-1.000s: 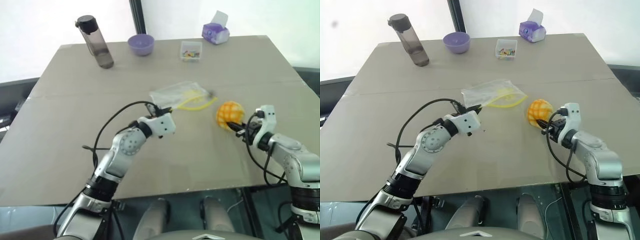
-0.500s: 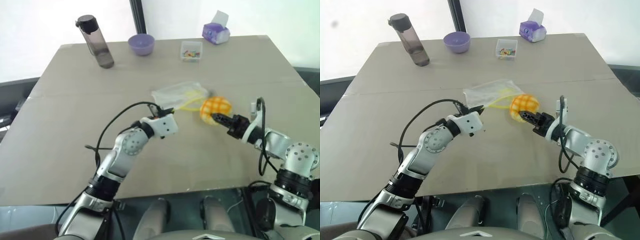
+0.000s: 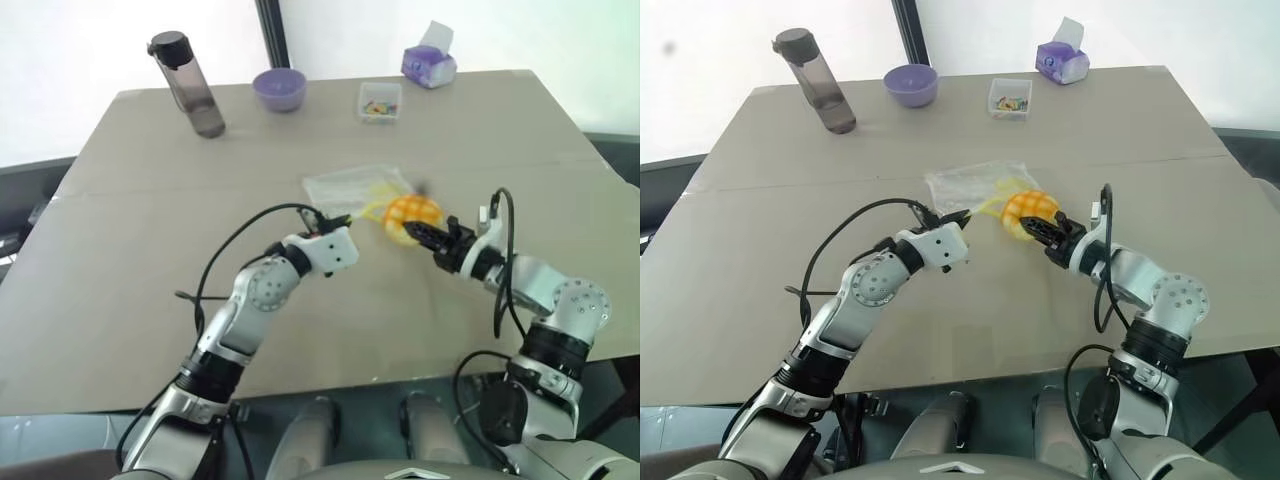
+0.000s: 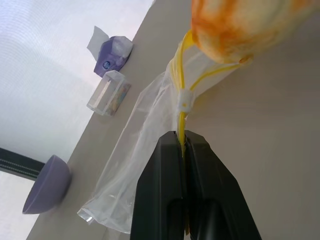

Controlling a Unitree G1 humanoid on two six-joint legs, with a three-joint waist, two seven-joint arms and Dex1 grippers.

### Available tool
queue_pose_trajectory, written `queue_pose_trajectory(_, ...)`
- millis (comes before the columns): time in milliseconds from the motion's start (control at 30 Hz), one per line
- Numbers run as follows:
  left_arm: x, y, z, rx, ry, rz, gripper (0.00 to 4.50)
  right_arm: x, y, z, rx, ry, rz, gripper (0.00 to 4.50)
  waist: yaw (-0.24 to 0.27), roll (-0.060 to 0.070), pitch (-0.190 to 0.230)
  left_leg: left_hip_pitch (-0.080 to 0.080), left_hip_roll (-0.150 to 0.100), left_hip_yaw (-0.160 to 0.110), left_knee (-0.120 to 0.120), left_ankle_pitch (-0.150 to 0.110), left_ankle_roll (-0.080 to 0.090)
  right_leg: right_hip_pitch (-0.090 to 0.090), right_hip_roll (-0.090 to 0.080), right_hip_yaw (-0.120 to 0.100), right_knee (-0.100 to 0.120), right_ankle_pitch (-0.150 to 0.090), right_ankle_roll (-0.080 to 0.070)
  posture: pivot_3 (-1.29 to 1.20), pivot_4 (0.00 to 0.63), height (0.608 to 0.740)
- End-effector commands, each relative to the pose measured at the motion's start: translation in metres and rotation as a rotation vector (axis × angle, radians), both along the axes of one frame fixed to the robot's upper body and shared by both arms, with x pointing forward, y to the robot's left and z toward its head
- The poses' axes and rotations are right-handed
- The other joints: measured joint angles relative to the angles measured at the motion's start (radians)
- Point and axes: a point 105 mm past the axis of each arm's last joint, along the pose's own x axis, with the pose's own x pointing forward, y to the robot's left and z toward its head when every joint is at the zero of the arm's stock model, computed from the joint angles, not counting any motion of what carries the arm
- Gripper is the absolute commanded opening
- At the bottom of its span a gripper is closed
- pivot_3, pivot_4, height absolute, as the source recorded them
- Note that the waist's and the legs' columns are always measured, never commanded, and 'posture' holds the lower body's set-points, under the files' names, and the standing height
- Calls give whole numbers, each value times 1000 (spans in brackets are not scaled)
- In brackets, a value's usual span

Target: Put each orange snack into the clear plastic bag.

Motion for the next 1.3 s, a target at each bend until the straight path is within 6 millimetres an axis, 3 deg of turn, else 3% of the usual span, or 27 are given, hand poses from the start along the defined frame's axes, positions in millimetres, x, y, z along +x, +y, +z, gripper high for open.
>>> queue_pose_trajectory(33, -1, -2, 11, -19, -43, -4, 0, 2, -5, 10, 67, -1, -51, 50, 0, 0, 0, 0, 0, 0, 0, 0, 0, 0, 0, 0, 0, 0, 0, 0, 150, 740)
queue_pose_trajectory(300, 2, -2, 12, -25, -45, 6, 0, -2, -11, 21, 180, 59, -111, 50, -2, 1, 0, 0, 0, 0, 0, 0, 0, 0, 0, 0, 0, 0, 0, 0, 150, 740)
queue_pose_trajectory(533, -4, -15, 15, -53, -51, -59, 0, -3, -5, 22, 211, 105, -102, 50, -2, 1, 0, 0, 0, 1, 0, 0, 0, 0, 1, 0, 0, 0, 0, 0, 150, 740)
queue_pose_trajectory(1100, -18, -30, 13, -83, -28, -147, 0, 24, 10, 20, 223, 162, -111, 50, -2, 1, 0, 0, 0, 2, 0, 0, 0, 0, 1, 0, 0, 0, 0, 0, 150, 740)
queue_pose_trajectory(1133, -18, -30, 13, -84, -28, -148, 0, 26, 11, 20, 218, 160, -113, 407, -1, 1, 0, 0, 0, 2, 0, 0, 0, 0, 1, 0, 0, 0, 0, 0, 150, 740)
queue_pose_trajectory(1167, -18, -30, 13, -84, -28, -148, 0, 27, 11, 20, 207, 154, -117, 407, -1, 1, 0, 0, 0, 2, 0, 0, 0, 0, 1, 0, 0, 0, 0, 0, 150, 740)
queue_pose_trajectory(1300, -16, -29, 12, -85, -24, -138, 0, 30, 11, 23, 210, 135, -124, 2232, -1, 1, 0, 0, 0, 2, 0, 0, 0, 0, 1, 0, 0, 0, 0, 0, 150, 740)
